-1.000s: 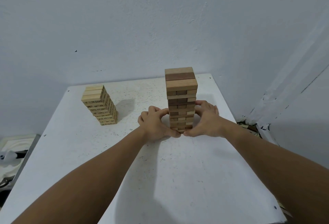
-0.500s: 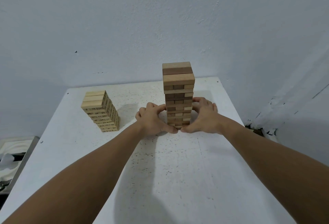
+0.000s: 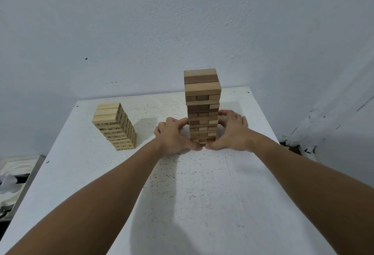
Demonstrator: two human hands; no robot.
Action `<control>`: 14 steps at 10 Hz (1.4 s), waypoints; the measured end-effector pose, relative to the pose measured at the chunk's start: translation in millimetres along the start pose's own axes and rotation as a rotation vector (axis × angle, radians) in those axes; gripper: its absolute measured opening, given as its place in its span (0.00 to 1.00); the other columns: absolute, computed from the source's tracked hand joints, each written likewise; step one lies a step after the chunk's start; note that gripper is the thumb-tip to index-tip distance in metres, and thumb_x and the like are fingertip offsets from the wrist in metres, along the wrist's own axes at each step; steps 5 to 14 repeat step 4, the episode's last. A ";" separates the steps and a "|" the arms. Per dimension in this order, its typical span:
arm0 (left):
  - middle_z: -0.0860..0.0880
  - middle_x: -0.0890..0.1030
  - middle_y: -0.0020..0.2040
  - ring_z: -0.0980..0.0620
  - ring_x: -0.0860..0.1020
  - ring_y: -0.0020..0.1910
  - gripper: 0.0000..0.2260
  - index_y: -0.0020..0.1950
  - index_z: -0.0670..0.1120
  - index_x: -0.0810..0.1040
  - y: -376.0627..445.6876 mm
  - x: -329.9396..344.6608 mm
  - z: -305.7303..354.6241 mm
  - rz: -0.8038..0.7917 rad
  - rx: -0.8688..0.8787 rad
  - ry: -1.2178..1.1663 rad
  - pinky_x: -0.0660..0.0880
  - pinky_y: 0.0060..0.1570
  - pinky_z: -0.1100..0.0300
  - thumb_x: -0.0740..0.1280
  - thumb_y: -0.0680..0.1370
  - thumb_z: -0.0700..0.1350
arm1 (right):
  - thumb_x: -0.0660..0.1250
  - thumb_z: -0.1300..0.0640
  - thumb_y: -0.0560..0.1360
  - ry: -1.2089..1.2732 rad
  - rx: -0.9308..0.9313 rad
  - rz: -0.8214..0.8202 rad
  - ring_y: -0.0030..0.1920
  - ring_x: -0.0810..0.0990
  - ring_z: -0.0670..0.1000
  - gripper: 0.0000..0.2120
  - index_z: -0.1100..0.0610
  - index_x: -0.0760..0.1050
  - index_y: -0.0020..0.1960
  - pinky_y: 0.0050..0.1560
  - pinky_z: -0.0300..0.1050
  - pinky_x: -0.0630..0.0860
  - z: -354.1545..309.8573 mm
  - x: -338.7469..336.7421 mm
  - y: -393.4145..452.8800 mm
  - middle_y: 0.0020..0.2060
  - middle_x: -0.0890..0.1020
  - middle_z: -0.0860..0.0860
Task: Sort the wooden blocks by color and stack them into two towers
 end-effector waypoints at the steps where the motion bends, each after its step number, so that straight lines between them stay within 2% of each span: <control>1: 0.56 0.66 0.61 0.49 0.57 0.66 0.31 0.60 0.70 0.75 -0.5 0.9 -3.1 -0.003 -0.009 -0.015 0.59 0.74 0.46 0.83 0.60 0.63 | 0.82 0.43 0.64 0.008 0.000 0.011 0.79 0.48 0.52 0.36 0.32 0.63 0.61 0.81 0.59 0.37 1.0 -0.3 0.0 0.75 0.57 0.44; 2: 0.54 0.66 0.63 0.48 0.60 0.67 0.40 0.69 0.65 0.71 -5.5 -1.1 -4.1 0.021 0.000 0.043 0.63 0.71 0.48 0.83 0.61 0.64 | 0.82 0.42 0.63 -0.005 -0.006 0.019 0.79 0.49 0.52 0.41 0.34 0.65 0.70 0.81 0.58 0.38 1.4 -0.3 -1.2 0.76 0.57 0.44; 3: 0.51 0.66 0.68 0.48 0.62 0.69 0.48 0.78 0.62 0.63 -16.3 -3.7 -11.1 0.036 -0.016 0.065 0.65 0.70 0.49 0.83 0.62 0.64 | 0.81 0.39 0.63 -0.035 -0.006 0.037 0.80 0.51 0.52 0.46 0.36 0.63 0.75 0.81 0.59 0.43 7.9 0.2 -4.7 0.78 0.58 0.46; 4: 0.51 0.64 0.73 0.47 0.61 0.73 0.53 0.81 0.61 0.57 -38.0 -1.7 -20.5 0.062 -0.055 0.068 0.64 0.74 0.45 0.82 0.63 0.65 | 0.78 0.33 0.65 -0.098 -0.012 0.021 0.81 0.50 0.53 0.49 0.39 0.58 0.79 0.81 0.61 0.43 18.6 6.6 -18.2 0.80 0.55 0.46; 14: 0.51 0.64 0.73 0.47 0.61 0.73 0.53 0.81 0.61 0.57 -38.0 -1.7 -20.5 0.062 -0.055 0.068 0.64 0.74 0.45 0.82 0.63 0.65 | 0.78 0.33 0.65 -0.098 -0.012 0.021 0.81 0.50 0.53 0.49 0.39 0.58 0.79 0.81 0.61 0.43 18.6 6.6 -18.2 0.80 0.55 0.46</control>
Point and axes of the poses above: each hand's wrist, its own y-axis towards the middle knuckle, its own x-axis out of the palm, z = x × y, the point moved 6 cm from there along y, towards the middle knuckle
